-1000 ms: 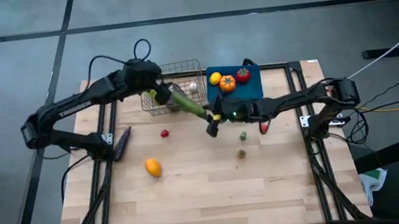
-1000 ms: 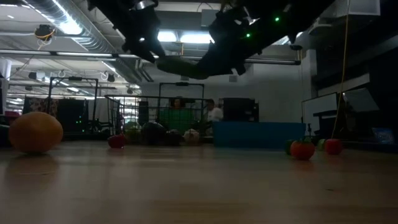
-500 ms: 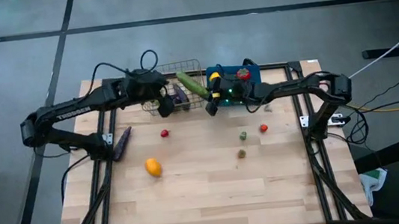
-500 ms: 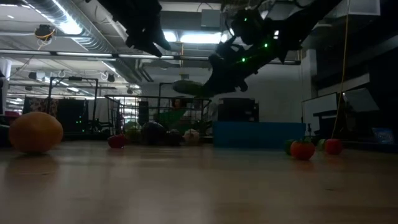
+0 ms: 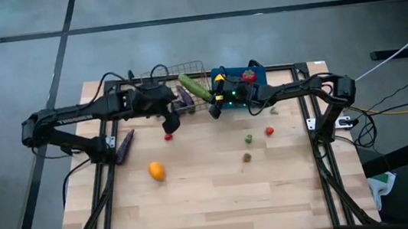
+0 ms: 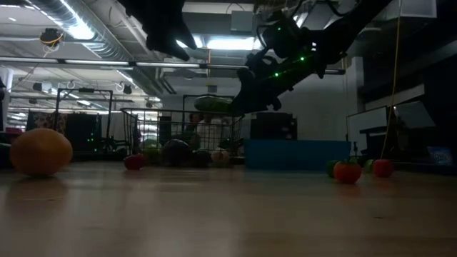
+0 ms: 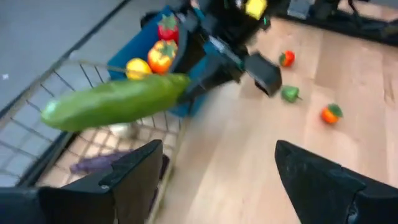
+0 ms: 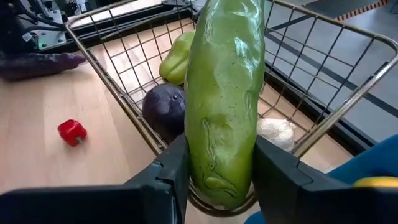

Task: Sort produce into baskets
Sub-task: Put the cucumber into the wire basket, then put the red bell pepper into the wire basket

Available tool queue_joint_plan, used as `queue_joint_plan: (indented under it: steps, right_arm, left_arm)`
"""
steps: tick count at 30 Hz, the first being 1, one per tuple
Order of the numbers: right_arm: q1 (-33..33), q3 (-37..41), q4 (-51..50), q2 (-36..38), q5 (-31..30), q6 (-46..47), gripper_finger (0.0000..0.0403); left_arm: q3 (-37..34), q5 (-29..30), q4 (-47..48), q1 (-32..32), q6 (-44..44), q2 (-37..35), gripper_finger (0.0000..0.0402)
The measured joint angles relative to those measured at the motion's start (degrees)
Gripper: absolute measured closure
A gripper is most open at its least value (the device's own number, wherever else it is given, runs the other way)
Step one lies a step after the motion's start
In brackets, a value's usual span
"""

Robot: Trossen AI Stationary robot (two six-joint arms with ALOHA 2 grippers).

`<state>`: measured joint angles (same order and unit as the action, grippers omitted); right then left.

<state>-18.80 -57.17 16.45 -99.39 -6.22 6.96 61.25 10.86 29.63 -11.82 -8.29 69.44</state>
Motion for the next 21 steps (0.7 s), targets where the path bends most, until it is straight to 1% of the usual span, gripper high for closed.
queue_joint_plan:
  steps: [5, 8, 14, 16, 21]
  right_arm:
    - [0.01, 0.0, -0.04, 0.0, 0.02, 0.0, 0.0266]
    - [0.01, 0.0, -0.06, 0.0, 0.06, 0.0, 0.0254]
    - [0.01, 0.0, 0.02, 0.0, 0.09, 0.05, 0.0184]
    - [0.01, 0.0, 0.0, 0.0, 0.09, 0.07, 0.0164]
    - [0.01, 0.0, 0.02, 0.0, 0.09, 0.09, 0.0133]
  left_arm:
    - [0.0, 0.02, 3.62, 3.13, -2.76, 0.01, 0.0094]
    - [0.0, -0.01, 5.73, 4.76, -4.34, 0.01, 0.0094]
    - [-0.07, 0.02, 10.8, 7.92, -9.09, 0.01, 0.0094]
    - [-1.32, 0.02, 10.9, 8.73, -11.12, -0.02, 0.0094]
    - [-5.88, 0.12, 11.64, 10.09, -16.31, 0.35, 0.0094]
